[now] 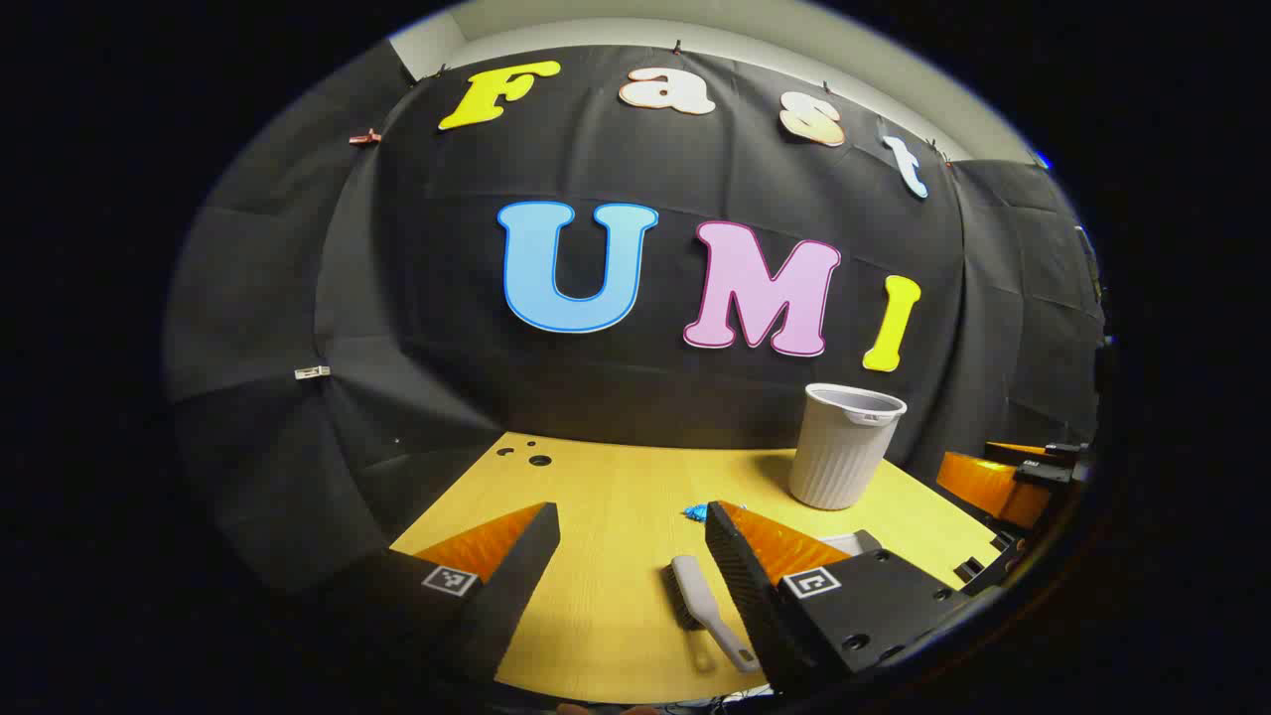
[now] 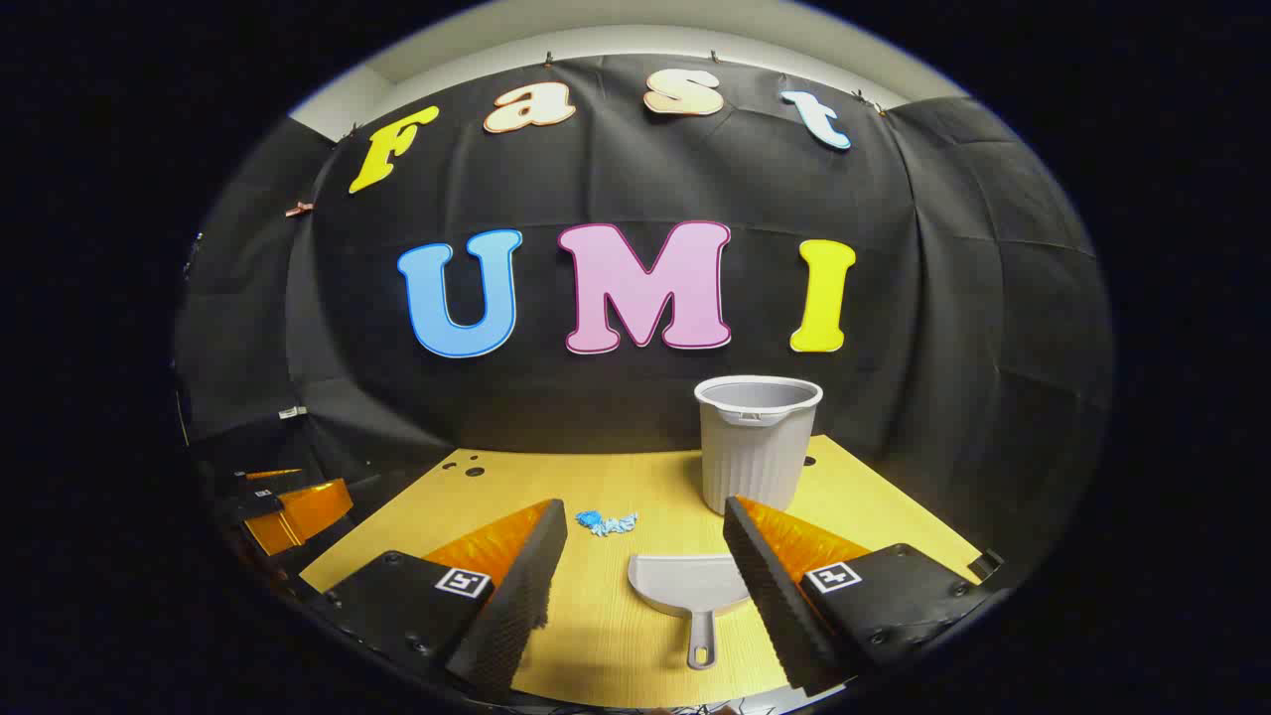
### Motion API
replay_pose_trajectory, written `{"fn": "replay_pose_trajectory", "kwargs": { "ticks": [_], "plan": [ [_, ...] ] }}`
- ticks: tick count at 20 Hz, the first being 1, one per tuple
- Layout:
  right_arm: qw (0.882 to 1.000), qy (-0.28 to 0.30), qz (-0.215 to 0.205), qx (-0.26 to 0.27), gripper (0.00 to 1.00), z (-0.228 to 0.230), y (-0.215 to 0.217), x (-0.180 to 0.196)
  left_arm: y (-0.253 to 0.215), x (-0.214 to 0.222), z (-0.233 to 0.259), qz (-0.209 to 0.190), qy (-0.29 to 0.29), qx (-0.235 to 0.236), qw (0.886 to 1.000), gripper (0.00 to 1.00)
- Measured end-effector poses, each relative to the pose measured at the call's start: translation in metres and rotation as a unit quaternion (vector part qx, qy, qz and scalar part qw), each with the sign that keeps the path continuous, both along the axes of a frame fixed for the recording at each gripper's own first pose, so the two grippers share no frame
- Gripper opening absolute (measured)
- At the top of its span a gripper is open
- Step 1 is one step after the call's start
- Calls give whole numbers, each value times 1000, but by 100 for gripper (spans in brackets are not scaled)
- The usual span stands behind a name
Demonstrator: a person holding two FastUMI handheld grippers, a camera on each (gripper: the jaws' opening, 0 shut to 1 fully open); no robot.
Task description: Pick up the small broom and dustpan from the desktop, sweep the trash into the dustpan with the broom, and then empty the trash into the garbage bin.
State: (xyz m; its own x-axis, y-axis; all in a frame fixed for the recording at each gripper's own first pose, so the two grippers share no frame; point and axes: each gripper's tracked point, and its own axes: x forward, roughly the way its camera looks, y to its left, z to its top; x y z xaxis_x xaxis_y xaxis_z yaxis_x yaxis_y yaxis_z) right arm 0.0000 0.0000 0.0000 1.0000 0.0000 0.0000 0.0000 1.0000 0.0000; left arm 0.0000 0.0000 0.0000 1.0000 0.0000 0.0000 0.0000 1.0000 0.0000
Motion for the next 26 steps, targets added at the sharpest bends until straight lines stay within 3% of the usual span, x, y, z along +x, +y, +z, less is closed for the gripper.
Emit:
{"fn": "replay_pose_trajectory", "kwargs": {
  "ticks": [6,13,19,22,25,26],
  "plan": [
    [999,46,2,-4,99,-20,-4,19,-6,10,-14,5,27,28,999,96],
    [995,98,9,-17,99,-39,-27,56,-44,33,-45,5,97,-11,995,96],
    [988,150,24,-17,99,-68,-48,83,-72,57,-94,16,190,-26,981,96],
    [983,178,37,-6,99,-84,-53,95,-84,65,-129,21,252,-12,967,96],
    [978,197,62,-25,99,-104,-54,105,-92,64,-172,21,338,-13,941,92],
    [976,205,72,-30,99,-109,-53,110,-91,66,-186,25,364,-15,931,96]
  ]
}}
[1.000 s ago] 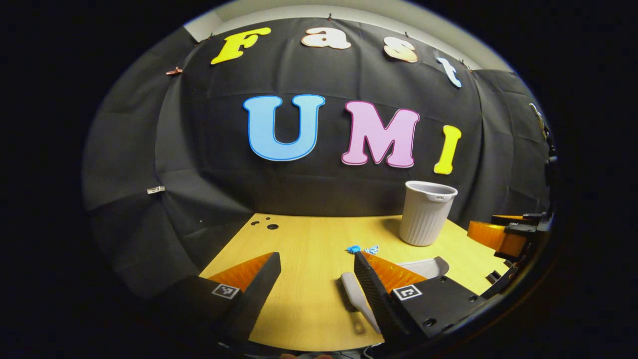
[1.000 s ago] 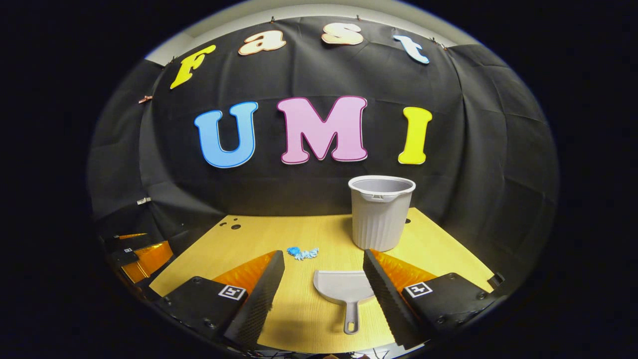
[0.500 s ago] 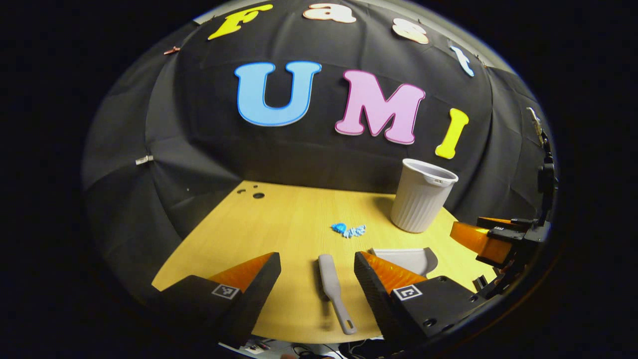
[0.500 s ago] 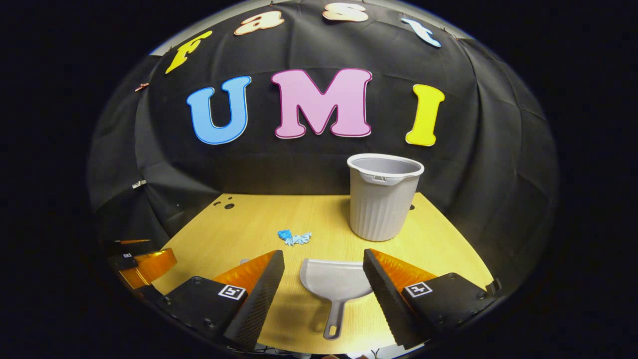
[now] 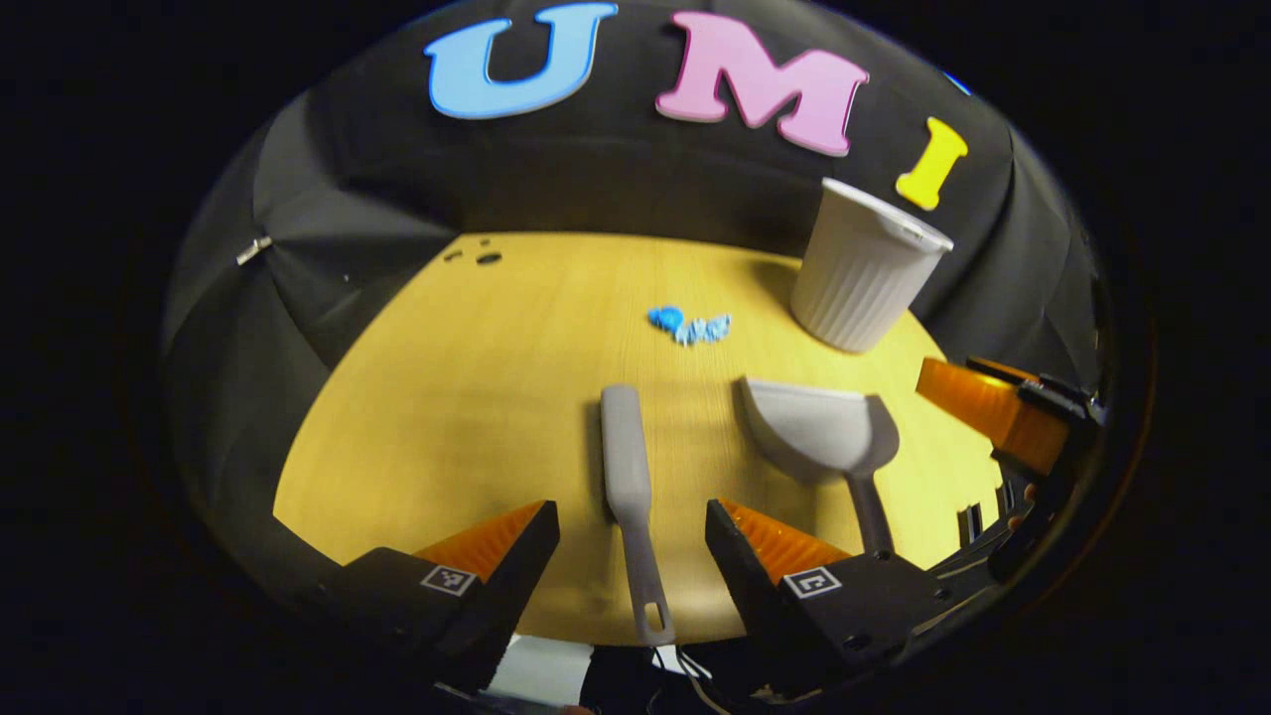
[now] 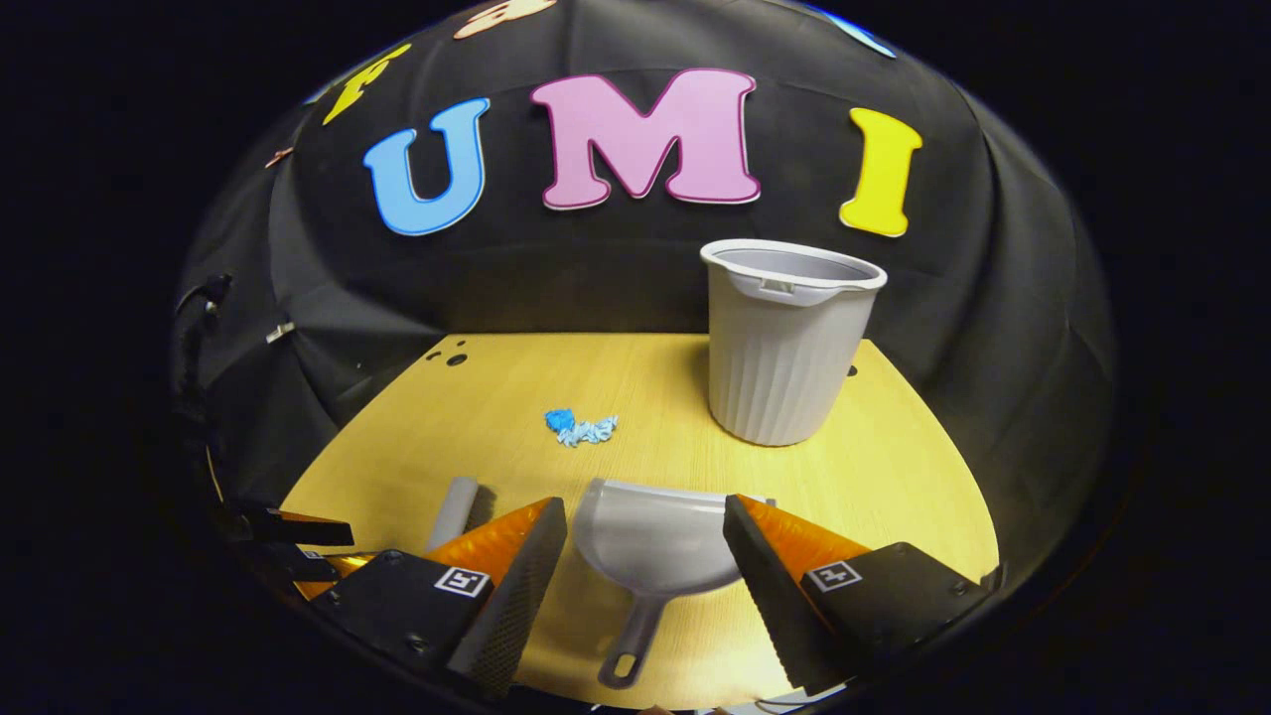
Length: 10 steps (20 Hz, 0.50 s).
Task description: Pick up the small broom and dustpan from the desktop, sweep the trash into the dustpan with the broom, and then empty the trash into the garbage bin.
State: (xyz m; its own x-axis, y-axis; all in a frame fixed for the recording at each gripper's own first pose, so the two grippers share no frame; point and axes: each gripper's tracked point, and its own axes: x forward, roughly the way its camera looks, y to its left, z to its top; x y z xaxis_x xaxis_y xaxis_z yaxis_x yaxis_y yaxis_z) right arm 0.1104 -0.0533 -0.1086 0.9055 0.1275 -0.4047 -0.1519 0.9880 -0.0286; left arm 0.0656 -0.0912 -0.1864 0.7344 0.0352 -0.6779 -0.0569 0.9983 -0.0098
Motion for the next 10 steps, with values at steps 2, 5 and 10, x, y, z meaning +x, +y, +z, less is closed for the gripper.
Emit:
{"fn": "replay_pose_trajectory", "kwargs": {
  "ticks": [2,5,10],
  "plan": [
    [1000,21,13,7,99,-17,-1,8,4,2,-21,11,41,2,999,96],
    [998,56,13,14,99,-42,-8,14,13,12,-45,9,89,31,996,96],
    [993,120,2,16,99,-89,-27,10,14,26,-76,9,147,34,988,93]
  ]
}}
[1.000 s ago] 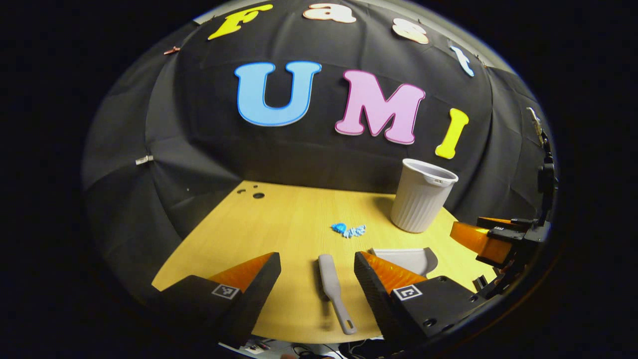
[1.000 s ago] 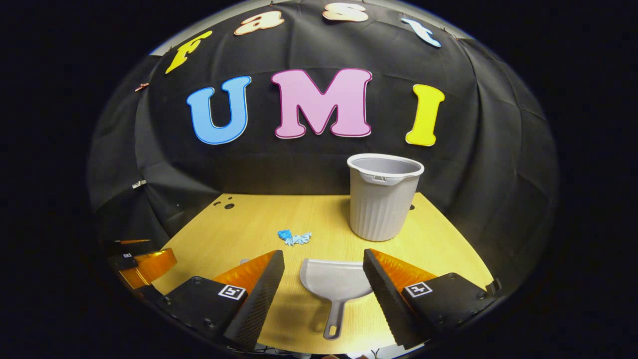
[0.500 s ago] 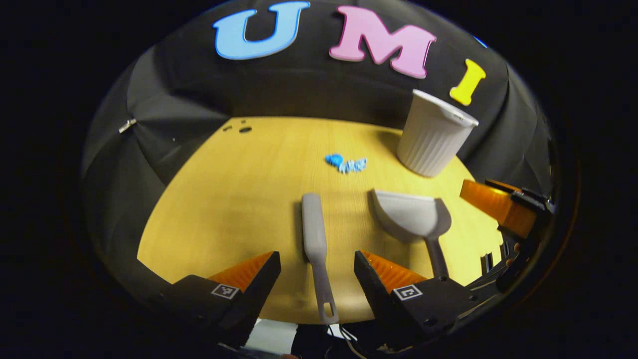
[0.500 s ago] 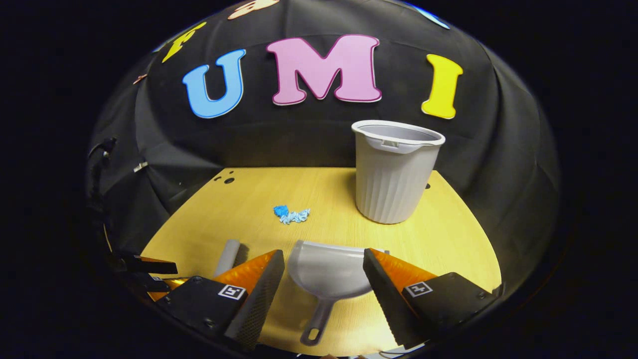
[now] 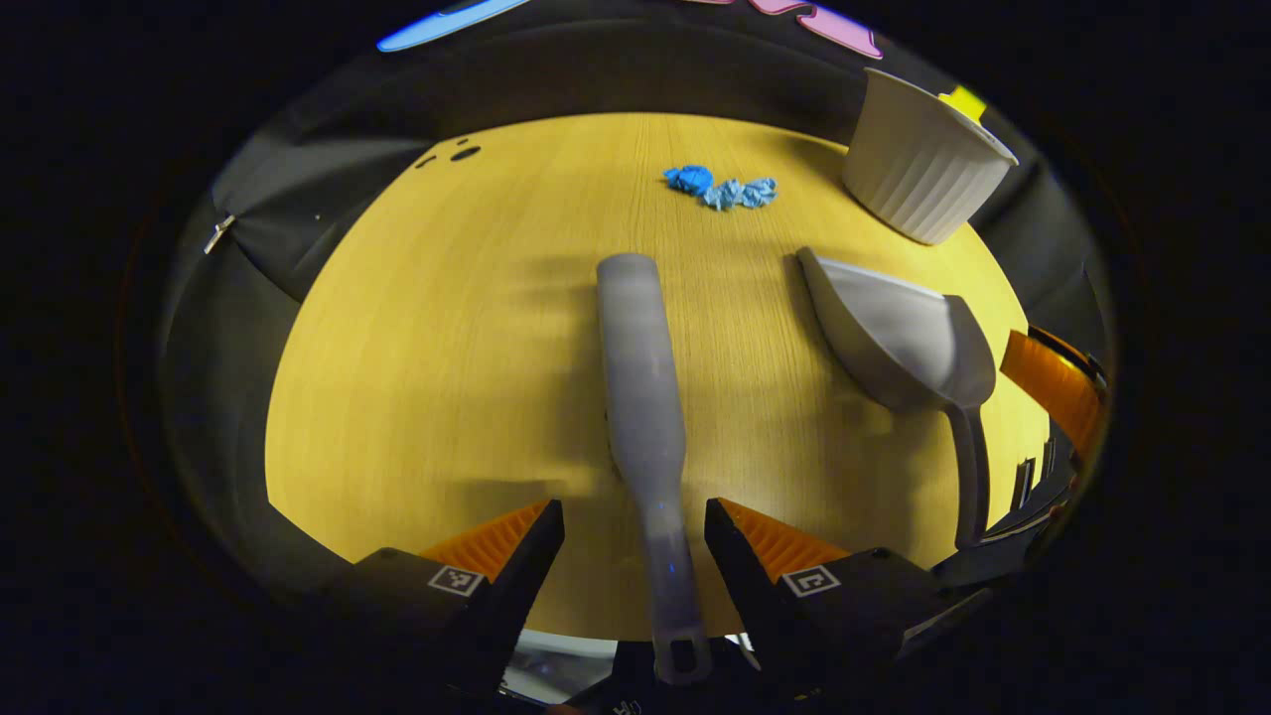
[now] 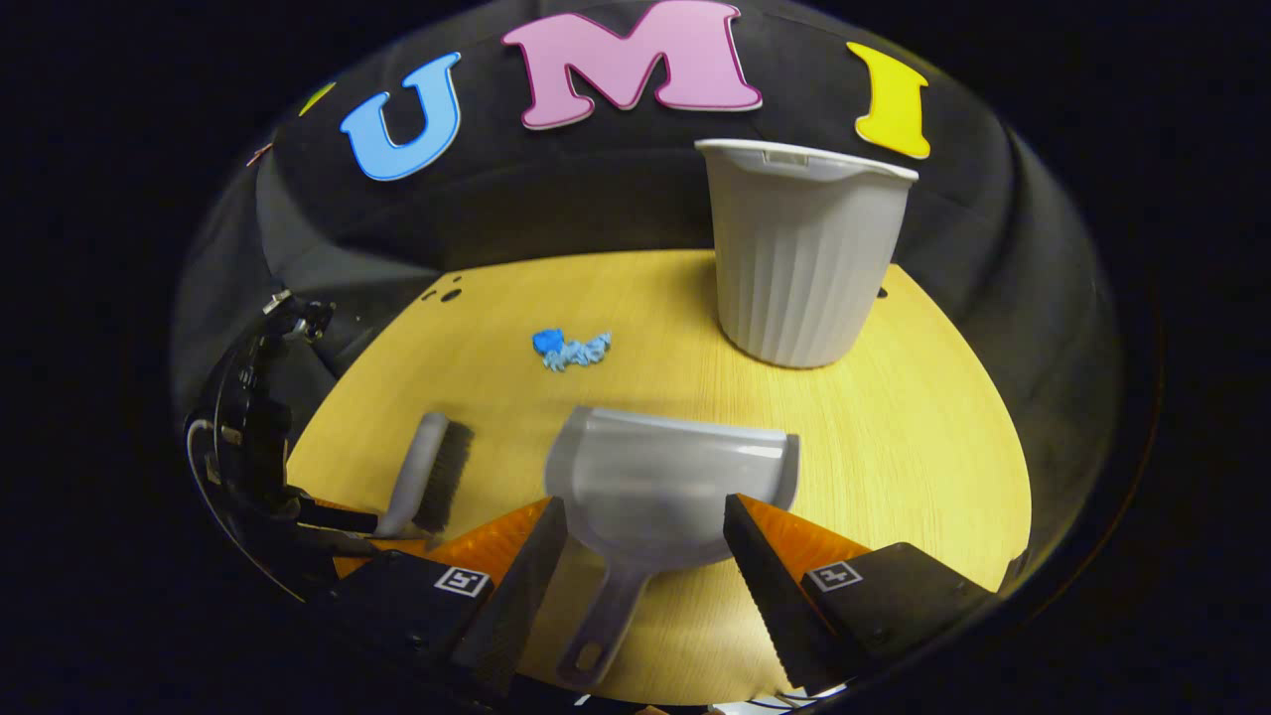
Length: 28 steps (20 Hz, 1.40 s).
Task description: Pick up the small broom and dustpan from the desktop, sweep the trash into the dustpan with the broom, and then empty the trash into the garbage bin.
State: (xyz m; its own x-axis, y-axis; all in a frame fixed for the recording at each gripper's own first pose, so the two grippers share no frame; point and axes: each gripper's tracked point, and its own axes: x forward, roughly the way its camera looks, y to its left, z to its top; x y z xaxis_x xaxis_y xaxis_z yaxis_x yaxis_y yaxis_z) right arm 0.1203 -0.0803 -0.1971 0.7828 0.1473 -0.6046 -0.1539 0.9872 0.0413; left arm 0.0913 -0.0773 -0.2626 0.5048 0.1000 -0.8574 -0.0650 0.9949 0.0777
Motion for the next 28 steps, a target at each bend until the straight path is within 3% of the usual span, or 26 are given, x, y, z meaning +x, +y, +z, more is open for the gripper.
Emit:
{"fn": "replay_pose_trajectory", "kwargs": {
  "ticks": [6,8,9,10,12,13,16,19,22,28],
  "plan": [
    [999,45,-4,7,99,-22,-4,-13,0,11,-21,21,30,-7,999,81],
    [999,54,3,-6,99,-30,-5,-17,-3,15,-22,8,19,-8,1000,72],
    [998,62,4,-4,99,-33,-3,-19,-3,17,-21,-1,17,-5,1000,63],
    [997,73,1,4,99,-38,1,-24,-4,18,-20,-11,12,-4,1000,59],
    [995,100,-10,22,99,-44,6,-33,-1,25,-20,-16,4,-3,1000,38],
    [993,113,-18,32,99,-47,7,-37,-2,25,-19,-21,2,-4,1000,33],
    [989,138,-39,40,99,-56,7,-46,1,32,-14,-41,-32,-11,999,27],
    [986,146,-63,41,99,-61,5,-49,7,32,-2,-63,-64,-12,996,28],
    [984,155,-81,40,99,-70,7,-44,4,34,16,-66,-106,-53,991,28],
    [978,177,-106,30,99,-91,11,-30,23,37,60,-69,-157,-79,982,30]
  ]
}}
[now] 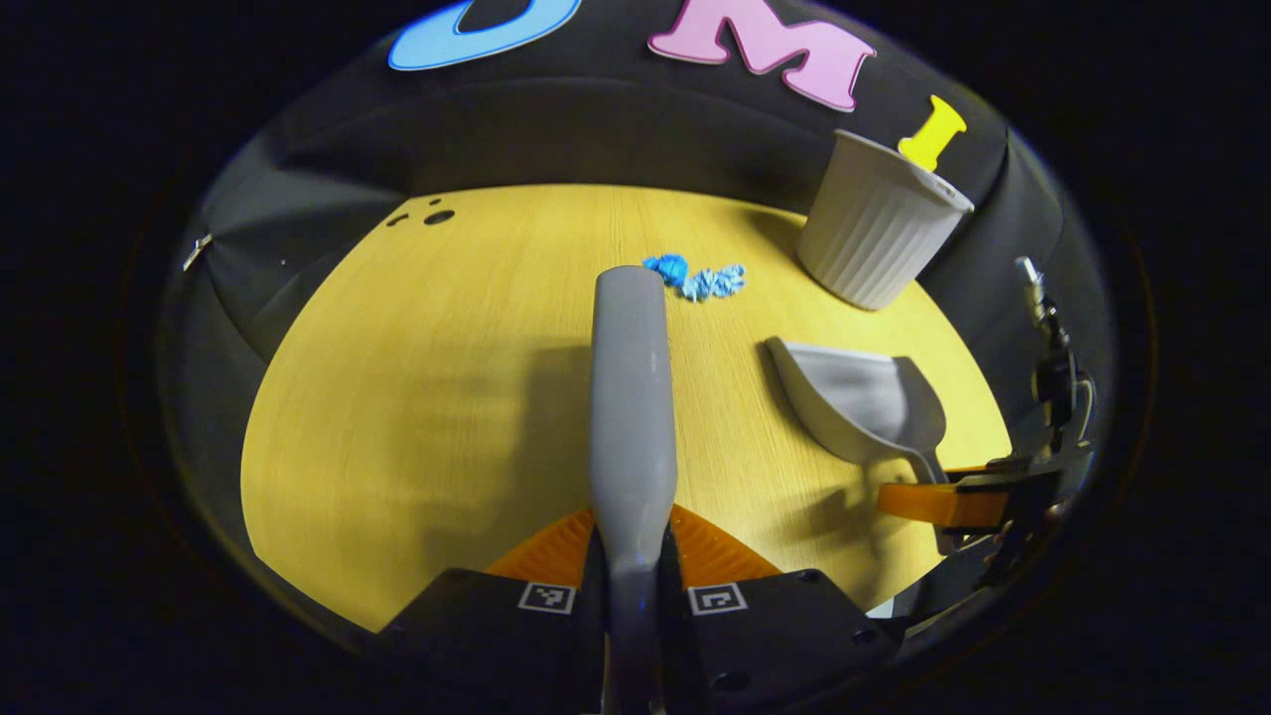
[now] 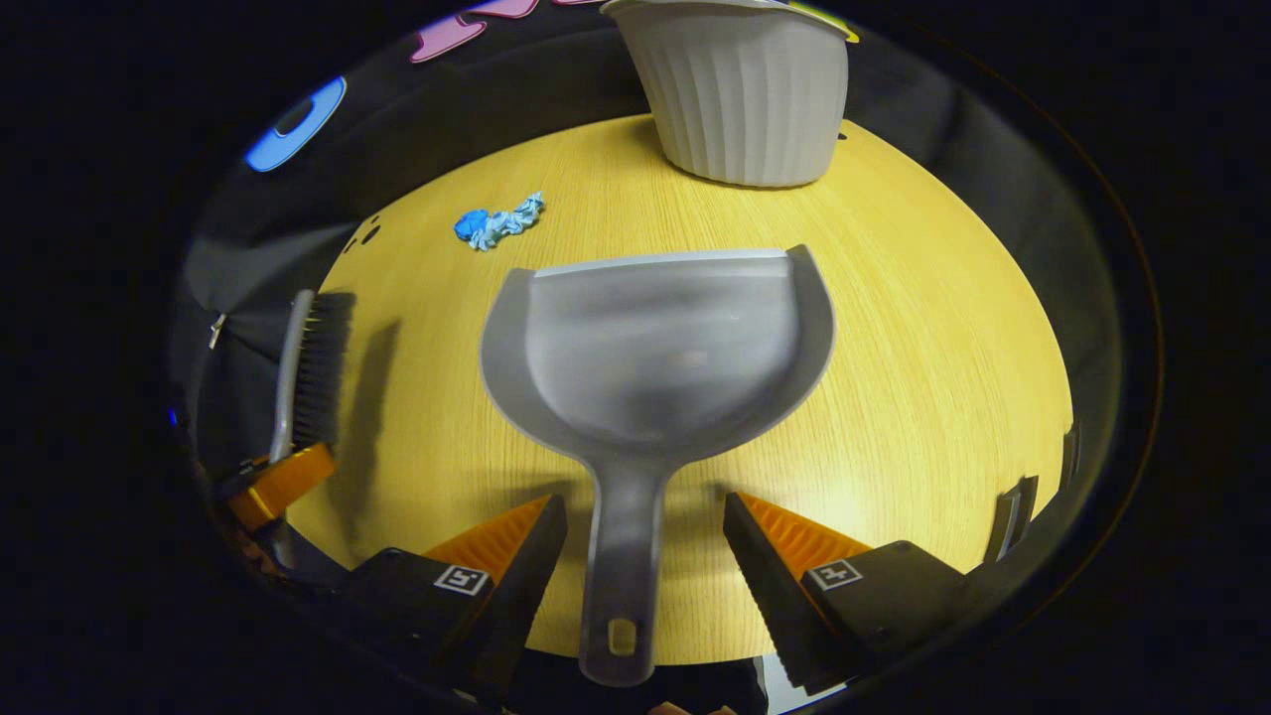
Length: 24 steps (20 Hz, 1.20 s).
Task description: Pick up the small broom and dustpan from the desktop, sweep the trash into the dustpan with the broom, and then empty the trash into the garbage bin.
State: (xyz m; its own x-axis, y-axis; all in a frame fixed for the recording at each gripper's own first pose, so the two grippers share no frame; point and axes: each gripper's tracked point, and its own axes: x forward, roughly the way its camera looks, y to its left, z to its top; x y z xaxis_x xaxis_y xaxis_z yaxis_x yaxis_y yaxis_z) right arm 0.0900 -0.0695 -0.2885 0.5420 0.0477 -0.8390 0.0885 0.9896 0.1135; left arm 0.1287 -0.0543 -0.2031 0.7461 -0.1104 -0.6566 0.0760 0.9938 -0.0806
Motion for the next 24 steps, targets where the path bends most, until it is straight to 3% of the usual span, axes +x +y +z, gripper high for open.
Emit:
{"fn": "replay_pose_trajectory", "kwargs": {
  "ticks": [2,5,8,10,13,15,16,17,21,24],
  "plan": [
    [1000,11,-15,-3,99,-7,-2,3,10,2,8,11,-6,-12,1000,27],
    [999,11,-34,-8,94,-7,-5,15,32,10,15,18,-8,11,1000,30],
    [999,17,-38,-27,90,-9,-11,18,44,22,18,12,-5,36,999,27],
    [999,15,-36,-32,74,-9,-12,19,47,36,20,1,-5,53,999,31],
    [999,19,-21,-23,42,-8,-11,20,48,67,18,-28,3,86,996,27],
    [1000,15,1,-6,39,-9,-6,21,48,92,19,-44,12,98,994,27],
    [1000,14,11,-1,31,-8,-7,18,50,107,20,-48,15,104,993,30],
    [1000,15,21,0,37,-7,-8,16,51,122,22,-52,18,113,992,27],
    [999,11,48,-9,38,-3,-18,11,61,185,21,-80,25,175,981,30],
    [997,6,75,-32,37,1,-27,11,57,223,13,-120,42,221,967,24]
  ]
}}
